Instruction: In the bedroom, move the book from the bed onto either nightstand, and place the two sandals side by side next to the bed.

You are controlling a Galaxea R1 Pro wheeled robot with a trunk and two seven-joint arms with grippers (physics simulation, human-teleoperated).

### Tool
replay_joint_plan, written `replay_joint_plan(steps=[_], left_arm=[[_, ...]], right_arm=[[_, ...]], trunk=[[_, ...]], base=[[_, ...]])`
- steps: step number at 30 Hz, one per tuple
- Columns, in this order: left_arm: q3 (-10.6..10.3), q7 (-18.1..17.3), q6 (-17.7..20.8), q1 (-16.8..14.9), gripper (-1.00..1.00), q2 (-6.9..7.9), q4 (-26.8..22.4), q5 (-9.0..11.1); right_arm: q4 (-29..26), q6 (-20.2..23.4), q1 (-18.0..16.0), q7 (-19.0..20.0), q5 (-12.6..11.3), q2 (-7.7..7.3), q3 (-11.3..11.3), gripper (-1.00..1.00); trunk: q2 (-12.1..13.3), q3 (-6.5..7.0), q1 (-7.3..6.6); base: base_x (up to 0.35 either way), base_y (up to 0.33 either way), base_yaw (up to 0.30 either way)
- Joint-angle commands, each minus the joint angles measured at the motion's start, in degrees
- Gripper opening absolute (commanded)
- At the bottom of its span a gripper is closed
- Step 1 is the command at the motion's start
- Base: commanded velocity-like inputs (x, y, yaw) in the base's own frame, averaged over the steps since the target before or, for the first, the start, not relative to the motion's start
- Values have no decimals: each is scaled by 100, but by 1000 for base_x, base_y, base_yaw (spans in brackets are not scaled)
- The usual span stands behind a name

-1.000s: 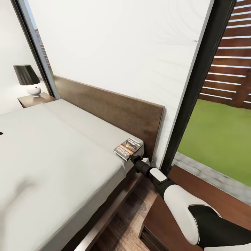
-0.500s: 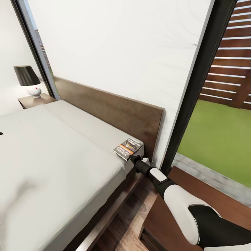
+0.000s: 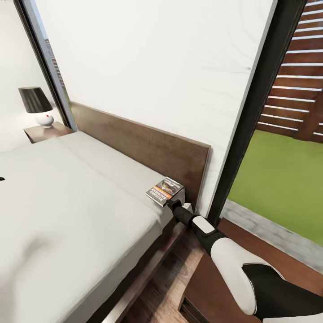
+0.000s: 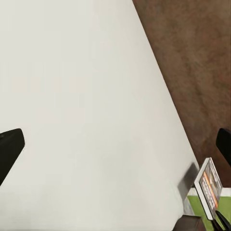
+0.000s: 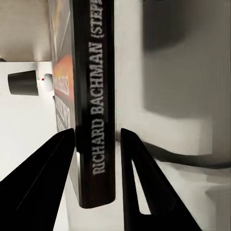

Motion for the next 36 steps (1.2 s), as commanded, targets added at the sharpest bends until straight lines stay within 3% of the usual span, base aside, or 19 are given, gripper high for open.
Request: replay_joint_plan(steps=[1, 25, 36], left_arm=[[-34, -53, -2, -12, 100, 6, 18, -39], [-82, -64, -11, -12, 100, -49, 362, -124], [-88, -64, -18, -12, 100, -204, 501, -127]], right_arm=[[3, 29, -3, 5, -12, 1, -23, -100], [-9, 91, 1, 31, -17, 1, -38, -100], [-44, 64, 5, 153, -5, 1, -34, -100]], trunk=[[39, 13, -23], [1002, 444, -550], [1443, 641, -792]], base=[[0, 0, 0], [0, 0, 0], [0, 0, 0]])
